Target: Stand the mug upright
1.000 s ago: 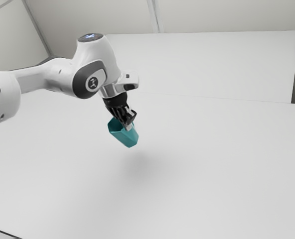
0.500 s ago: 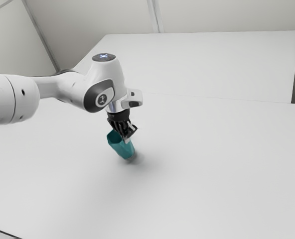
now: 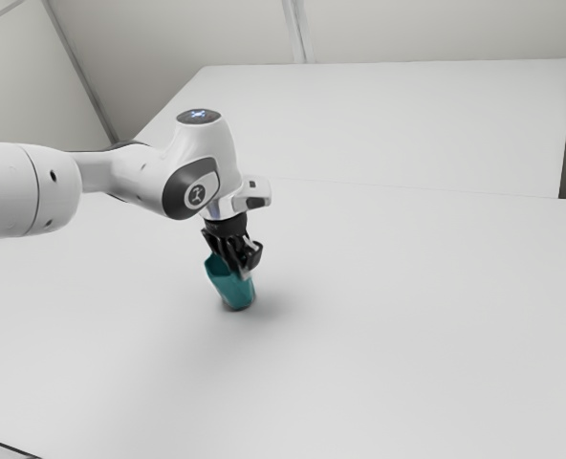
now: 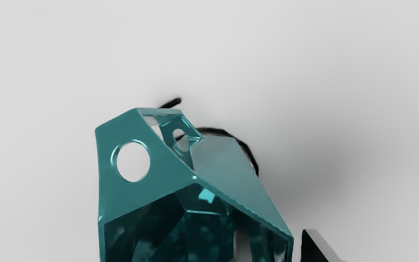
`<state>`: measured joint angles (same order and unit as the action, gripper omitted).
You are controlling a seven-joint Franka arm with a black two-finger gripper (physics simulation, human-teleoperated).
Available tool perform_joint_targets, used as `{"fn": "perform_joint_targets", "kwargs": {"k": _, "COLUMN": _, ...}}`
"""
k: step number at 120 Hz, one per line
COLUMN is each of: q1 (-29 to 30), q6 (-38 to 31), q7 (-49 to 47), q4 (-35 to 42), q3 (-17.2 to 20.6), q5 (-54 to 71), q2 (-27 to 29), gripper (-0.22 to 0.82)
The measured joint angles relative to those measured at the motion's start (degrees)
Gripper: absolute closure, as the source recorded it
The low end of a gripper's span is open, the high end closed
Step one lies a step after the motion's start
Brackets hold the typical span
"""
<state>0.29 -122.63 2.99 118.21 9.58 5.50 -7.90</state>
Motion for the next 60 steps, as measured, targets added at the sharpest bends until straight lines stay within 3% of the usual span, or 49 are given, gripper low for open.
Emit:
{"fn": "perform_joint_targets", "kwargs": {"k": 12, "q1": 0.0, "q6": -0.1, "q7": -0.1, "q4": -0.1, "q3": 0.0, "q5": -0.4, "q2": 0.8, "gripper": 0.34}}
{"fn": "perform_joint_targets", "kwargs": {"k": 25, "q1": -0.3, "q6": 0.2, "q7": -0.1, "q4": -1.3, "q3": 0.1, "q5": -0.8, "q2": 2.8, "gripper": 0.21}}
{"fn": "perform_joint_targets", "kwargs": {"k": 42, "q1": -0.3, "q6": 5.1, "q7": -0.2, "q4": -9.9, "q3": -0.1, "q5": -3.0, "q2": 2.9, "gripper": 0.11}}
{"fn": "perform_joint_targets", "kwargs": {"k": 60, "q1": 0.8, "q6": 13.8, "q7": -0.2, "q4": -23.6, "q3": -2.0, "q5": -4.5, "q2": -0.9, "gripper": 0.05}}
